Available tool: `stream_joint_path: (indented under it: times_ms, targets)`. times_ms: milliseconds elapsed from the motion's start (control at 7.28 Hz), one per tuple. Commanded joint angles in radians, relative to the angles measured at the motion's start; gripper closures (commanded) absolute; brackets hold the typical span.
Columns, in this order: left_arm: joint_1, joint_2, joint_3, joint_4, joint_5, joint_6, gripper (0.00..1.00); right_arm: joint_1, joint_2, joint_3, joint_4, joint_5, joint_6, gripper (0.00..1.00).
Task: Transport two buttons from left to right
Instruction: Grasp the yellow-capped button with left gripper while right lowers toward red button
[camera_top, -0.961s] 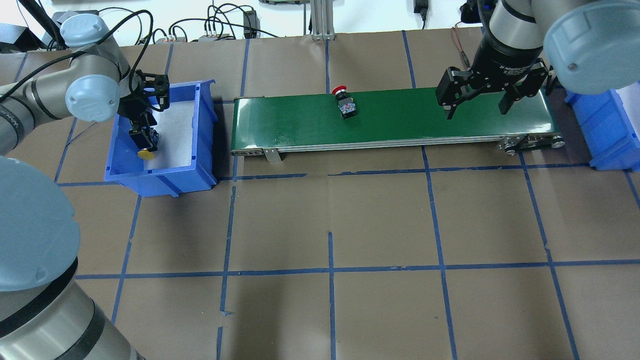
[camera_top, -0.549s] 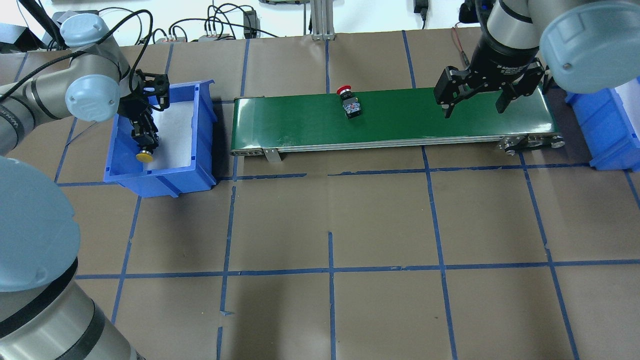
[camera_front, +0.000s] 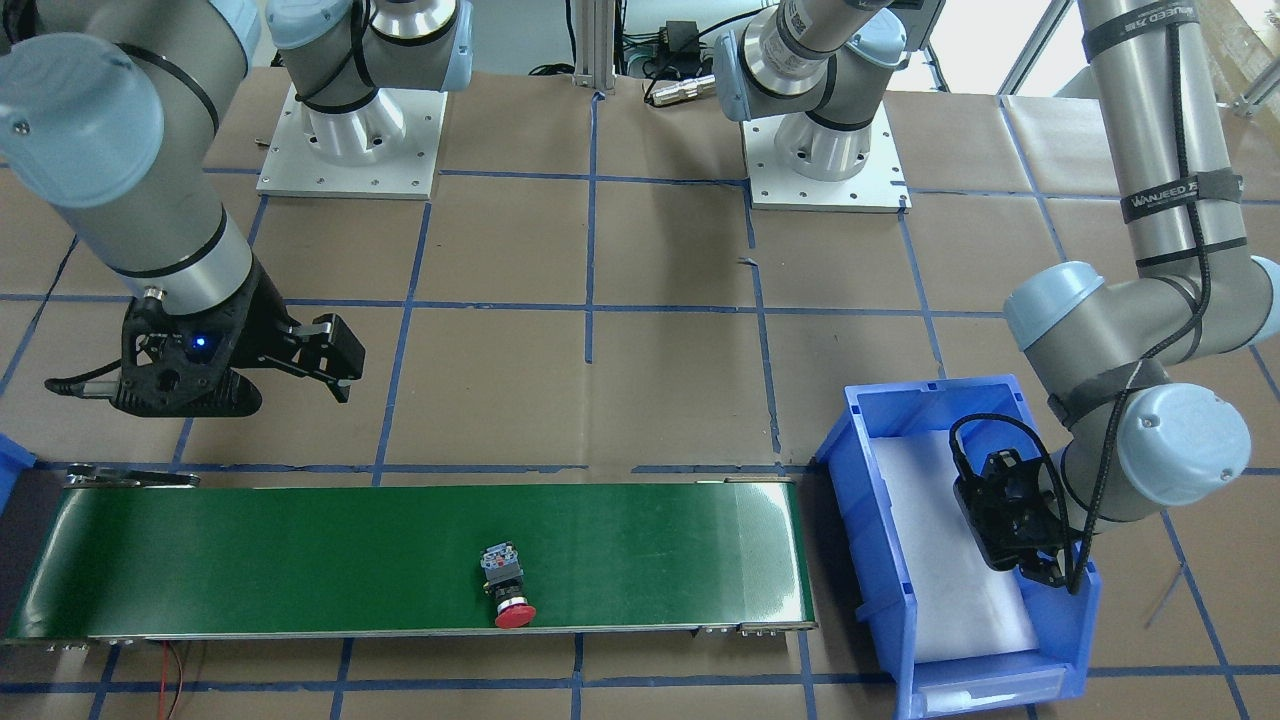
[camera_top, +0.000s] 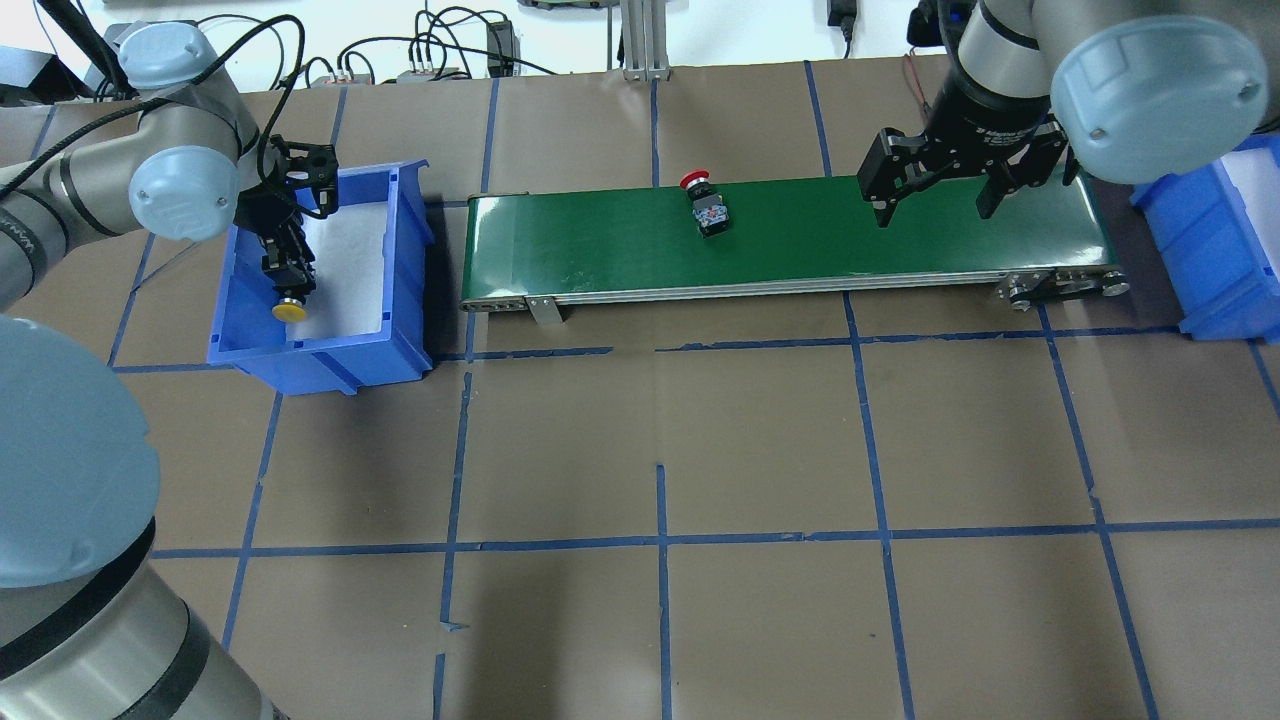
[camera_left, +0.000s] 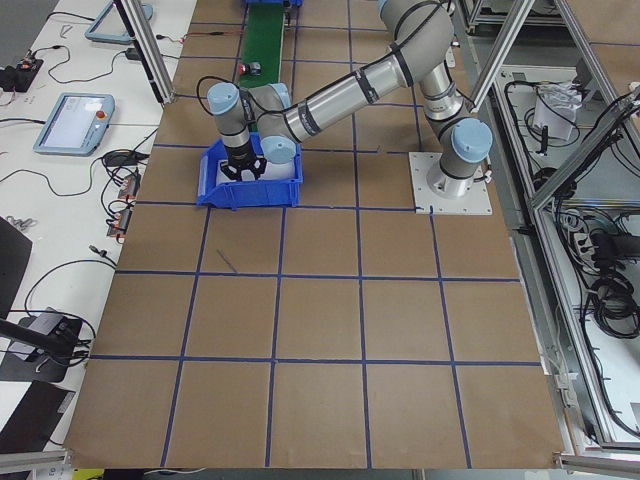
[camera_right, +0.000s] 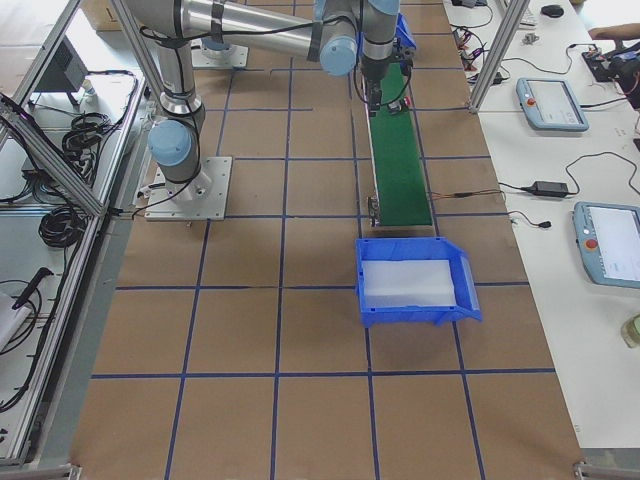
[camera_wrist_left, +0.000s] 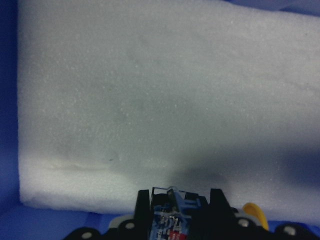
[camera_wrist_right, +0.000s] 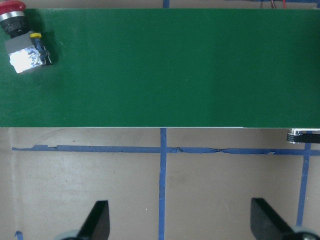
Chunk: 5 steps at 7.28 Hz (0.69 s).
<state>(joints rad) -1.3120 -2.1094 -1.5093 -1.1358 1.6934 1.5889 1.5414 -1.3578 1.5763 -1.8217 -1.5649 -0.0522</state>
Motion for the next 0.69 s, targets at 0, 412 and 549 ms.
stream_joint_path:
  times_ms: [0,412,549]
  targets:
    - [-0.012,0.022,0.001,-0.006,0.008,-0.004,0.71,0.0,0.063,-0.009,-0.059,0.0,0.008,0.0]
    - [-0.048,0.06,0.0,-0.018,-0.004,-0.081,0.71,0.011,0.181,-0.109,-0.088,0.002,0.008,0.0]
    - [-0.084,0.081,0.003,-0.016,-0.003,-0.128,0.71,0.028,0.213,-0.134,-0.093,0.002,0.009,0.0]
